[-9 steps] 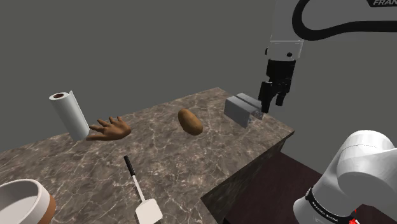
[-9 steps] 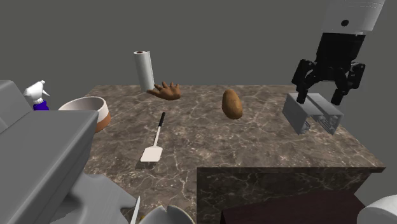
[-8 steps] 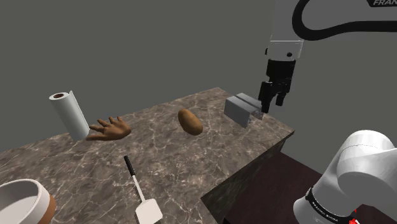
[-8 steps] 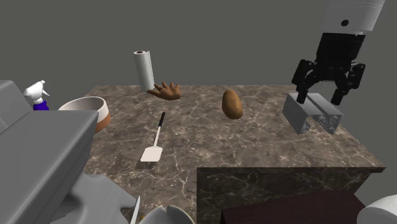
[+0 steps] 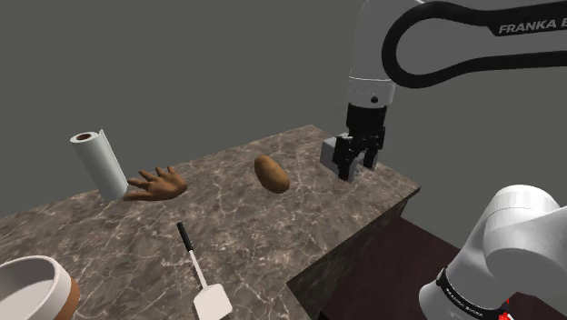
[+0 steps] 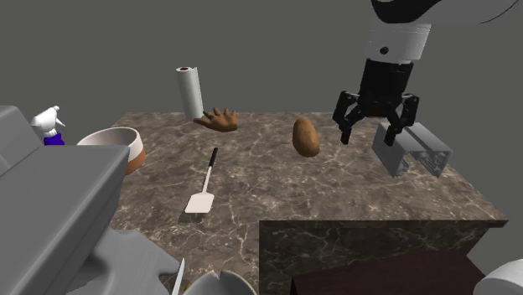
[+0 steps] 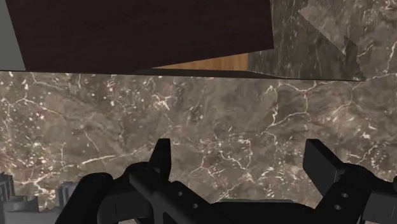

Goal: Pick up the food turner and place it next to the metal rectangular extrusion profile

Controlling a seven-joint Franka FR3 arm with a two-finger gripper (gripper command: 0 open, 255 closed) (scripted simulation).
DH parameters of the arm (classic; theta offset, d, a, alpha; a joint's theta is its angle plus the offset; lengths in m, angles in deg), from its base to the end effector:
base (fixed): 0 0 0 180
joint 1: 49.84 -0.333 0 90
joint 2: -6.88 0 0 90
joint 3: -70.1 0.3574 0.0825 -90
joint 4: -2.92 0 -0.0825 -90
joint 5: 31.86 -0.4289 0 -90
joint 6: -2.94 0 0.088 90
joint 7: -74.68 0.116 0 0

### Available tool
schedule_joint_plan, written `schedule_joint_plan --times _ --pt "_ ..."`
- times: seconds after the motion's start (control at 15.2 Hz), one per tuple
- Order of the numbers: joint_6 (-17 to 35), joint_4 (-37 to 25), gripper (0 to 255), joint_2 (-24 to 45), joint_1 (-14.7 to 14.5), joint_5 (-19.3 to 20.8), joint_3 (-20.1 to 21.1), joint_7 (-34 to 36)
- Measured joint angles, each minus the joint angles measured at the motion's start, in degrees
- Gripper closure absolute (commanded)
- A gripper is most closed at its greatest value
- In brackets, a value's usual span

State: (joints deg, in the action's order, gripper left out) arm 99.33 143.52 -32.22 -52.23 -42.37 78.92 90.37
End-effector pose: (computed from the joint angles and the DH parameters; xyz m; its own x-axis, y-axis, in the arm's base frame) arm 0.3434 0.0951 0.5312 0.9835 -0.1414 -0.1131 -0.1482 -0.9875 -0.0540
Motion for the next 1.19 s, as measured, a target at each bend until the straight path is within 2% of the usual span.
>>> schedule_joint_plan --times 0.46,0.73,0.99,1.19 --pt "10.2 -2.7 0 9.7 -1.9 -2.6 8.7 8.6" --pt "14.9 -5.8 0 16.0 -2.3 -2.0 13.2 13.8" --pt "19.2 -10.3 0 23.6 -2.1 0.5 17.6 19.6" --pt "22.2 -14.4 0 30.1 -2.4 3.9 21.0 25.3"
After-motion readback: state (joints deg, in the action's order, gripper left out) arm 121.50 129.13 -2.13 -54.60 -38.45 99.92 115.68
